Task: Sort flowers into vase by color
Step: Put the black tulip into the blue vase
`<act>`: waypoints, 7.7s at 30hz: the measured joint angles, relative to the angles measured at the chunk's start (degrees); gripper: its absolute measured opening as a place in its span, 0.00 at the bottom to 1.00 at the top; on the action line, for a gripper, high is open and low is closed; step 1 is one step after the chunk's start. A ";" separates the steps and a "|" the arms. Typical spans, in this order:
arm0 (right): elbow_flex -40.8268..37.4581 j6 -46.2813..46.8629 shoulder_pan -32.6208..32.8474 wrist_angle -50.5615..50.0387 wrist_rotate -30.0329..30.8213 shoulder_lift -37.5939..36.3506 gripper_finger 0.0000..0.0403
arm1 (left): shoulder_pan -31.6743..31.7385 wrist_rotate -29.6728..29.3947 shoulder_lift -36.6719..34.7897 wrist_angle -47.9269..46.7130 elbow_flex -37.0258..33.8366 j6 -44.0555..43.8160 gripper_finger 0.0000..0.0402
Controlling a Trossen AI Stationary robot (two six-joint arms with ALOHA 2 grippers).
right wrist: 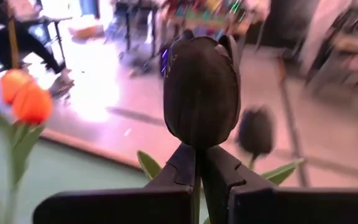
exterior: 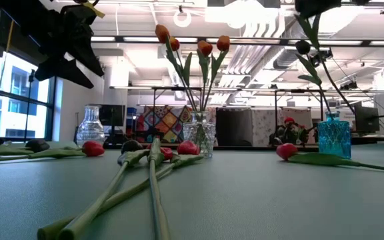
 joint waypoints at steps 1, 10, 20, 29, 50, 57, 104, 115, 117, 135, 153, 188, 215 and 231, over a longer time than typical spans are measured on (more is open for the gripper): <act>0.03 -1.15 -0.18 -0.04 2.27 -0.02 0.00 | 0.00 0.00 0.00 0.00 0.00 0.00 0.47; 0.03 -2.20 -4.36 -0.60 11.55 -0.04 0.00 | 0.00 -0.04 0.00 0.02 0.00 -0.42 0.47; 0.00 1.64 -7.96 -0.53 12.43 -0.04 0.00 | 0.00 -0.21 -0.01 0.04 0.00 -0.46 0.47; -0.01 2.48 -7.96 0.80 12.42 0.09 0.00 | 0.00 -1.38 0.00 0.04 0.00 -0.44 0.47; -5.50 5.20 -8.66 2.78 8.16 0.11 0.00 | 0.00 -1.42 0.00 0.02 0.00 0.04 0.47; -5.50 0.17 -8.66 2.73 -1.22 0.11 0.02 | 0.00 -1.41 0.00 0.02 0.00 0.09 0.47; -5.46 1.46 -3.12 10.12 -26.21 -11.99 0.35 | -11.91 -3.16 0.05 -11.39 0.02 -17.80 0.38; -5.44 -24.19 -2.65 32.04 -39.79 -9.54 0.35 | -7.39 -4.46 7.54 -18.52 -1.37 -26.65 0.33; -5.44 -24.65 -2.65 32.61 -41.22 -8.64 0.35 | -5.40 -4.19 9.24 -21.56 -1.46 -29.98 0.32; -5.44 -24.74 -2.65 31.06 -43.63 -3.21 0.35 | 7.75 -0.87 28.89 -25.22 -1.46 -23.57 0.30; -5.44 -25.50 -2.68 30.56 -43.59 -3.23 0.35 | 12.46 2.09 33.79 -16.45 -1.49 -11.36 0.09; -5.44 -15.94 4.82 65.85 -53.92 16.11 0.35 | -7.26 8.17 14.32 58.62 3.52 21.75 0.00; -5.44 -26.39 1.40 77.71 -55.65 21.44 0.52 | -4.61 5.53 32.77 70.75 16.55 33.14 0.00; -5.44 -26.28 -1.95 76.25 -59.79 21.40 0.03 | -3.72 5.40 33.89 70.79 16.59 29.57 0.01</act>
